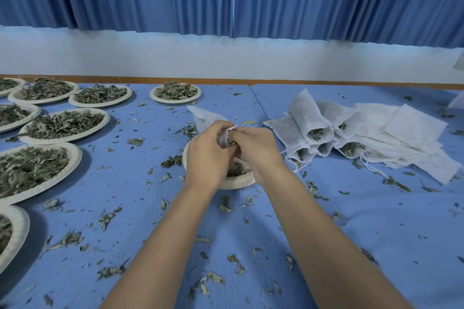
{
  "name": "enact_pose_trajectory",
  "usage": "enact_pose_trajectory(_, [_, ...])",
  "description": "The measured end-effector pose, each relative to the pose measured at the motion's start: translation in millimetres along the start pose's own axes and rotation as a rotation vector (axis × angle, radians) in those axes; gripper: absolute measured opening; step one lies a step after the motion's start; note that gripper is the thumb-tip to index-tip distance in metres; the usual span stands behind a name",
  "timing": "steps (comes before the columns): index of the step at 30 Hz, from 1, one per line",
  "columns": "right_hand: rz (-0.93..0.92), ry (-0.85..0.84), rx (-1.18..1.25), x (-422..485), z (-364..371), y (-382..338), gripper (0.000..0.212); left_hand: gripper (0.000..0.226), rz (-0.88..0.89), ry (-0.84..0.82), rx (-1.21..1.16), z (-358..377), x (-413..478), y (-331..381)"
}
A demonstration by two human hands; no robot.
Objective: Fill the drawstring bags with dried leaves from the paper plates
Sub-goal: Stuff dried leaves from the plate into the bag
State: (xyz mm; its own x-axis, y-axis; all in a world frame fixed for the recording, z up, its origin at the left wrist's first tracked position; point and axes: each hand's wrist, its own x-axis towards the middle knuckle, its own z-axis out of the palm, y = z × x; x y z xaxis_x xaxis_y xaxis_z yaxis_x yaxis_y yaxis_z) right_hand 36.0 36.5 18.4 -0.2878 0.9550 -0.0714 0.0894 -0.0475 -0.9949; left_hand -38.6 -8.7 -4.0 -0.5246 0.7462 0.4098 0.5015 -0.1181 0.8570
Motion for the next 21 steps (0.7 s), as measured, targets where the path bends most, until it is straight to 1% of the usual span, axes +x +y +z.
enact_pose_trajectory(3, [0.095,-0.121,0.081,0.6,-4.5,-7.5,0.013,0.033,-0.040,0.044,-0.057,-4.5,4.0,-2.0])
enact_pose_trajectory(7, [0.103,-0.120,0.129,2.4,-6.0,-8.0,0.019,0.023,-0.094,0.088,-0.110,-6.6,6.6,-3.9])
enact_pose_trajectory(10, [0.029,-0.045,-0.048,6.0,-6.5,-4.6,0.017,0.027,-0.138,0.115,-0.165,-9.4,8.8,-6.4])
enact_pose_trajectory(13, [-0.099,0.025,-0.217,9.5,-10.5,-0.2,0.017,0.024,-0.200,0.126,-0.263,-12.7,12.4,-7.0])
enact_pose_trajectory(15, [-0.140,0.006,-0.262,10.2,-12.5,2.4,0.021,0.023,-0.220,0.113,-0.342,-14.8,13.6,-5.8])
enact_pose_trajectory(17, [-0.169,-0.005,-0.300,9.6,-13.6,4.8,0.017,0.023,-0.222,0.093,-0.404,-16.1,13.7,-5.2])
enact_pose_trajectory(19, [-0.234,0.030,-0.361,10.1,-14.2,7.2,0.011,0.022,-0.223,0.077,-0.429,-16.7,13.1,-4.1])
enact_pose_trajectory(21, [-0.260,0.067,-0.375,9.6,-13.7,7.6,0.007,0.022,-0.234,0.092,-0.419,-16.5,12.7,-3.9])
